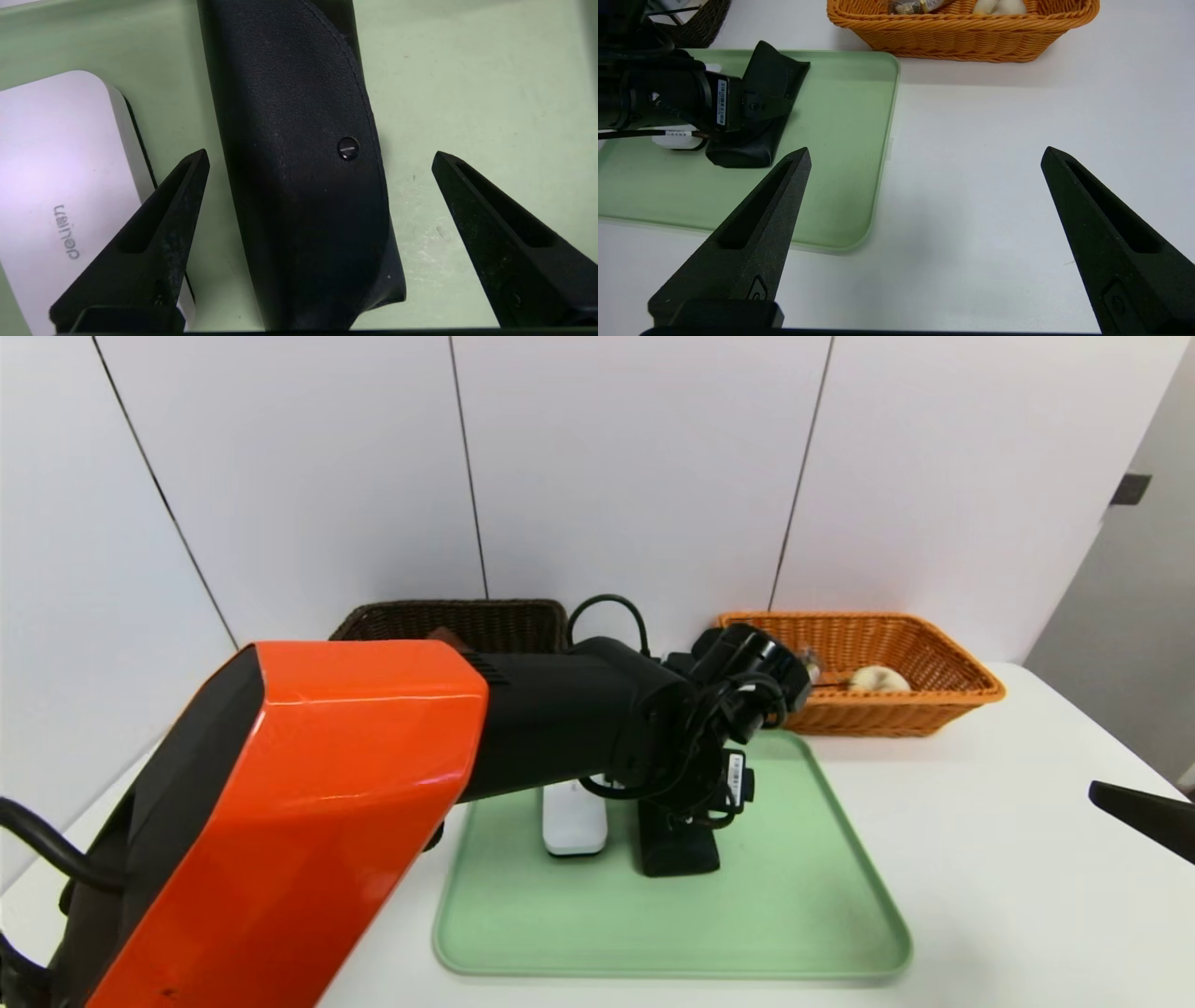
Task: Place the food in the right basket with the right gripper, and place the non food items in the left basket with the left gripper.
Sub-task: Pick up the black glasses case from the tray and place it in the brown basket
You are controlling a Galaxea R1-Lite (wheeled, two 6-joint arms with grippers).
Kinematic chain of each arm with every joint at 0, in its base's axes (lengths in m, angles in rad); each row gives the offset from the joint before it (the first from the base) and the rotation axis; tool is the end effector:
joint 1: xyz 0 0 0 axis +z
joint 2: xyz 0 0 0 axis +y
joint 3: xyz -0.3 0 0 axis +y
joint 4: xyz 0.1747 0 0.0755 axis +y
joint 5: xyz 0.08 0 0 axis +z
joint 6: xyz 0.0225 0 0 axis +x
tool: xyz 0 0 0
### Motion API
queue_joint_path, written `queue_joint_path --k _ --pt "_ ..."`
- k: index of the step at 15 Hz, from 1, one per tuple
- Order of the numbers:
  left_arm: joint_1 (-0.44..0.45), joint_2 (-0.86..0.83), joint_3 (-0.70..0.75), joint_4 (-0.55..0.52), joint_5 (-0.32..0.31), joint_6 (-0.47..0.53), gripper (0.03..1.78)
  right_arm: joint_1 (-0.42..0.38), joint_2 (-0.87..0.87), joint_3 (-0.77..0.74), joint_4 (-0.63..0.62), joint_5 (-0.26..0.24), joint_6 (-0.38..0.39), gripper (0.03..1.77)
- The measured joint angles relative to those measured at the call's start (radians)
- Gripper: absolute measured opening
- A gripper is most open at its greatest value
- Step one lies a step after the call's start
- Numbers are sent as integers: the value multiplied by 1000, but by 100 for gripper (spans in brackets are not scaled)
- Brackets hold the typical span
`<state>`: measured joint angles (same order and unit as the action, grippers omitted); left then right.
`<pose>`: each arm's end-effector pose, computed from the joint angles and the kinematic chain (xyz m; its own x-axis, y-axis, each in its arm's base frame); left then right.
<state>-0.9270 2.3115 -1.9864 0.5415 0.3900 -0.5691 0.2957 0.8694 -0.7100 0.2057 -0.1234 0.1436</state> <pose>0.2814 -0.3607 0.1603 0.6635 -0.2507 -0.7049 0.2522 0.9620 -0.1048 0.0835 0.0225 0.2395 0.9226 0.1524 -0.3543 -0.1285 0.9876 0.0902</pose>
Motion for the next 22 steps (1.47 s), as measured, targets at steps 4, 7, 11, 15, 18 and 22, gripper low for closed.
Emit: queue_joint_path --k 4,7,11,15,18,22 --pt "18 16 0 1 -3 18 169 0 10 0 -1 0 0 171" --pt "30 26 0 0 -7 21 169 0 23 -4 -3 1 -2 171" --pt "32 31 0 -1 -14 22 169 0 41 1 -64 0 -8 171" --pt "30 37 0 -1 -24 22 169 -1 48 0 -65 0 -8 171" --pt "28 41 0 1 -24 21 169 -1 49 1 -66 0 -8 171" --pt "28 43 0 3 -23 28 106 0 50 1 -66 1 -8 171"
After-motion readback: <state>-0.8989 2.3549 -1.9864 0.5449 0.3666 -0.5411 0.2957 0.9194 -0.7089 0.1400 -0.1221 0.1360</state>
